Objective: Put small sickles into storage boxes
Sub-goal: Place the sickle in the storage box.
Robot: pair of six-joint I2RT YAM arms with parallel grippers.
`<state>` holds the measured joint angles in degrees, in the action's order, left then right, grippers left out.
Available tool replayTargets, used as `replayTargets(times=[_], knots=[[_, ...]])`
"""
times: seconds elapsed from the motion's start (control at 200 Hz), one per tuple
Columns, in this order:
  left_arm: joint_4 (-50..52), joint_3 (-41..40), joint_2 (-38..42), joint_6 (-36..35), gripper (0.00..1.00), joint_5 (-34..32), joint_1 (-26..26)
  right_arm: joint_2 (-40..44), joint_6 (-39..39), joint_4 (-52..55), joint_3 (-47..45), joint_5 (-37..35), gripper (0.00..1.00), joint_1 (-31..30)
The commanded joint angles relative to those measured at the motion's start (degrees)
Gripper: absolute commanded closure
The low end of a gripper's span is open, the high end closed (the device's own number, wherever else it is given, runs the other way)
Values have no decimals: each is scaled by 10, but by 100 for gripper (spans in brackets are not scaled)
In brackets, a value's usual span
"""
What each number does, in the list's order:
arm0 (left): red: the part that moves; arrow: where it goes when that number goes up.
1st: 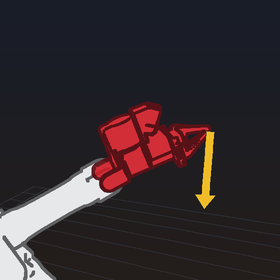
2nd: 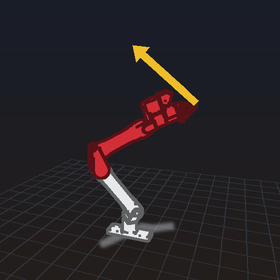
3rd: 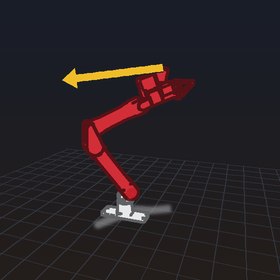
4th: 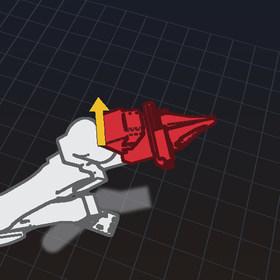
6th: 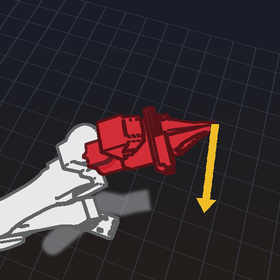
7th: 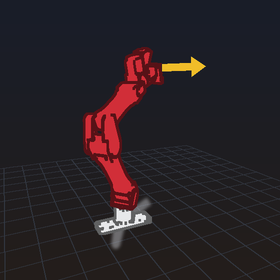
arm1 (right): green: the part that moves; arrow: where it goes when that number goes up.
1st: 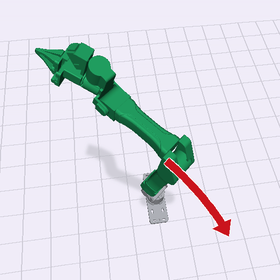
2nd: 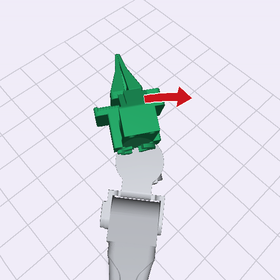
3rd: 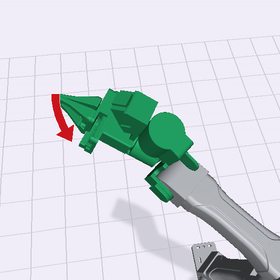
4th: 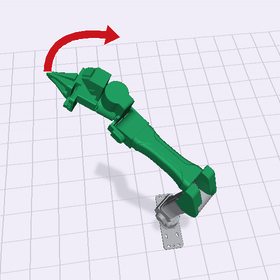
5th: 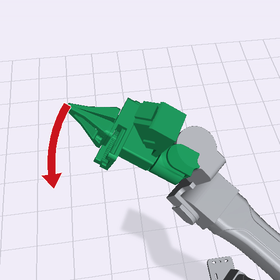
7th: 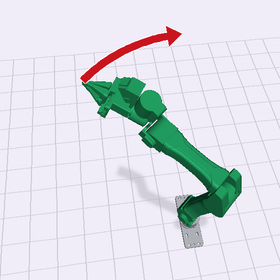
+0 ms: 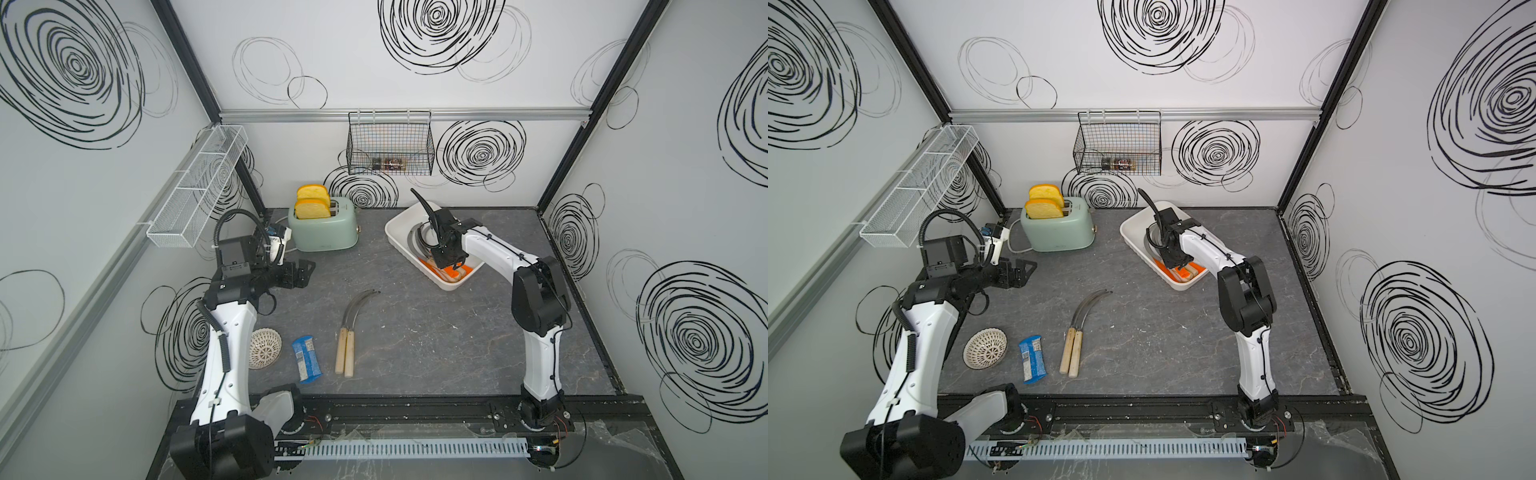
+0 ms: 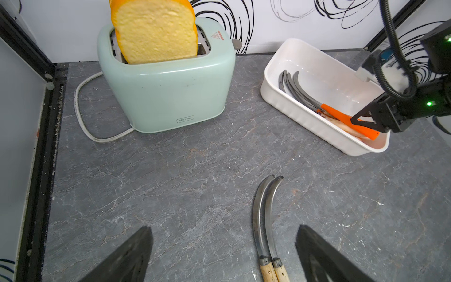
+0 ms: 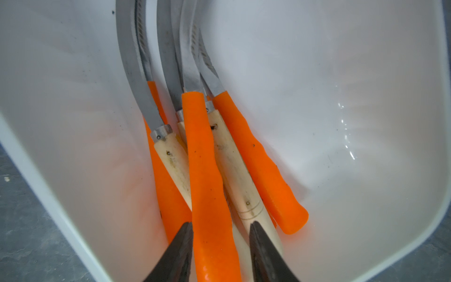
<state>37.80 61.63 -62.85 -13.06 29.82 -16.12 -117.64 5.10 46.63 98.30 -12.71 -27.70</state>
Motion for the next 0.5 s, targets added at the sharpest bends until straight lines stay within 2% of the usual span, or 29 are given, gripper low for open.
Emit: replayTargets(times=[0.0,0.31,0.495], knots=[[9,23,6,-2,4,-3,4,40,2,18,5,5,58,-2],[17,25,5,1,4,-6,4,71,23,51,42,27,58,-11],[15,35,-8,19,4,-8,4,100,47,72,57,41,58,-61]])
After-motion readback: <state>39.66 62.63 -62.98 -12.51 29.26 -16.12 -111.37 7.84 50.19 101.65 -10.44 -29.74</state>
